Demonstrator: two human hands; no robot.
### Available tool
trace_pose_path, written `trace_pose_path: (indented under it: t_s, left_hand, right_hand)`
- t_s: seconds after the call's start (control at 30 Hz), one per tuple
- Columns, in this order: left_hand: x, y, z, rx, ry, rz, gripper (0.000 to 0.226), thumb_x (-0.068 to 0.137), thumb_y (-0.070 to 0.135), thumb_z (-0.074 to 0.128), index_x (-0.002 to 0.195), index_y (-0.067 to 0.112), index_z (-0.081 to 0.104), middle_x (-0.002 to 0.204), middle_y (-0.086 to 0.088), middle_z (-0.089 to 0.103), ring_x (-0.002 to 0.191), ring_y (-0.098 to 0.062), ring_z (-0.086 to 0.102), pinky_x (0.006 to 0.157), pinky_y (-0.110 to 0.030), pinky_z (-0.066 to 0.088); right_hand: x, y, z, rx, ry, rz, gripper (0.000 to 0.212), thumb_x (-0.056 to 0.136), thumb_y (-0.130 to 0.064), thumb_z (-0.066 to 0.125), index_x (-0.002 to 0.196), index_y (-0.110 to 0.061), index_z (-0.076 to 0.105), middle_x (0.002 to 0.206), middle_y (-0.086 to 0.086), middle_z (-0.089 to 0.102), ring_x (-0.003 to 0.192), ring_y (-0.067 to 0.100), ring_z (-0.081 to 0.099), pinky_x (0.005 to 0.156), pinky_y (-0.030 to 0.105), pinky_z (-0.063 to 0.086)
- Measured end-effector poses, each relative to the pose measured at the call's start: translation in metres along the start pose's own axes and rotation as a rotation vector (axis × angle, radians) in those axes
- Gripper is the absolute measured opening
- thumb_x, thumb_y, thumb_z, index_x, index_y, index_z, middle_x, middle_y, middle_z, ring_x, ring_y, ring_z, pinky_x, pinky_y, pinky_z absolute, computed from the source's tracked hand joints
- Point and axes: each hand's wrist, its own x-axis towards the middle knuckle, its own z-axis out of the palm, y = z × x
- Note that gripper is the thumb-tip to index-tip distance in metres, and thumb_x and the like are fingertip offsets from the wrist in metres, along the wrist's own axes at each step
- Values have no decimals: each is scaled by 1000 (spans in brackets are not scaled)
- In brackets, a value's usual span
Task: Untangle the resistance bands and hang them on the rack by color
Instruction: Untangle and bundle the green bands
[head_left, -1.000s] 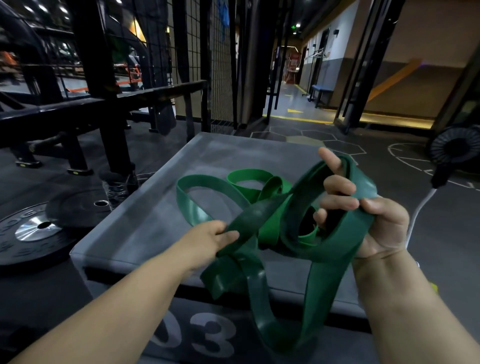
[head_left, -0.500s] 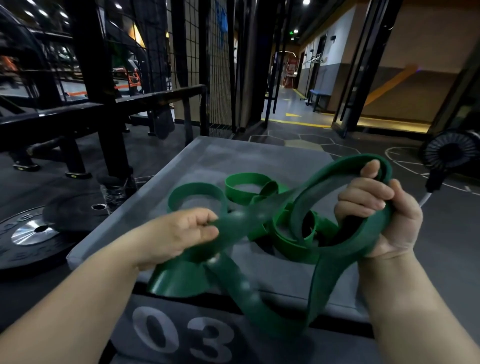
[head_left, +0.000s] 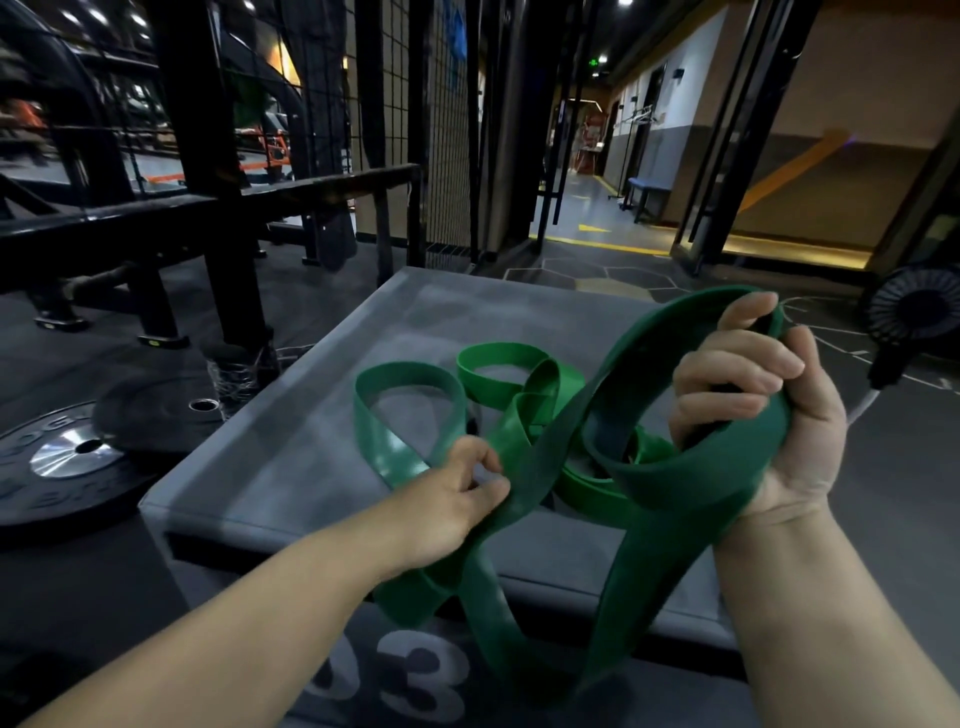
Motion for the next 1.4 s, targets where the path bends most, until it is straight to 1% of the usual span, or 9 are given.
trace_pose_path:
  t_s: [0.1,0.2,0.4,0.57,0.77,0.97,1.07,1.2,1.4]
  left_hand:
    - [1,-1,2,-4,-51,183,50,86,65,45,109,25,27,70,6,40,55,1,39,55,-14,33]
    - [5,-12,4,30,-143,205,91,52,93,49,111,31,17,108,1,49,99,-2,53,83,-15,41]
    - [13,-18,15,204,120,245,41,77,70,46,92,32,45,84,9,52,83,-16,56,78,-43,50]
    - [13,-3,15,386,340,153,25,91,53,52,90,30,62,72,4,62,73,-16,59,64,-32,49]
    - [6,12,20,184,196,38,28,97,44,45,97,20,59,84,-1,66,79,-14,63,77,-33,52]
    - [-13,43,13,-358,101,19,36,97,32,51,95,-4,56,70,-11,53,57,-17,54,53,-25,45]
    - [-18,49,10,-559,46,-18,32,91,33,59,114,10,64,101,0,70,88,-7,65,77,-19,49]
    - [-21,44,6,-601,-273,-33,84,72,8,63,148,12,29,138,15,40,129,-1,38,90,-5,39]
    - [-19,32,1,-396,-95,14,18,94,6,57,103,20,65,95,12,73,93,-6,67,86,-24,52]
  right_hand:
    - [0,-1,0,38,8,1,21,94,-16,51,114,-10,54,81,9,61,77,23,56,71,29,48]
    - [0,0,-2,60,38,-10,20,94,-17,50,112,-9,55,80,8,61,75,23,54,70,28,47]
    - [0,0,-4,58,94,-19,20,95,-18,49,110,-7,56,80,9,60,74,22,52,69,28,45]
    - [0,-3,-2,46,86,-27,18,95,-18,50,109,-7,55,79,8,58,73,22,51,69,31,46]
    - [2,-13,-4,-38,62,-164,18,93,-23,55,107,-12,51,79,2,51,73,16,46,71,25,39]
    - [0,-23,-6,-284,57,-322,45,75,-15,72,113,-12,47,84,-4,46,74,11,43,70,22,40]
    - [2,-17,-9,-342,47,-327,62,62,-10,78,114,-13,46,83,-4,47,74,12,46,71,22,42]
    - [9,1,-6,-509,148,-328,69,49,3,76,111,-11,49,80,0,50,70,14,48,67,24,45]
    - [9,26,1,-718,167,-246,51,64,11,43,110,-8,52,78,3,49,71,17,47,67,29,42]
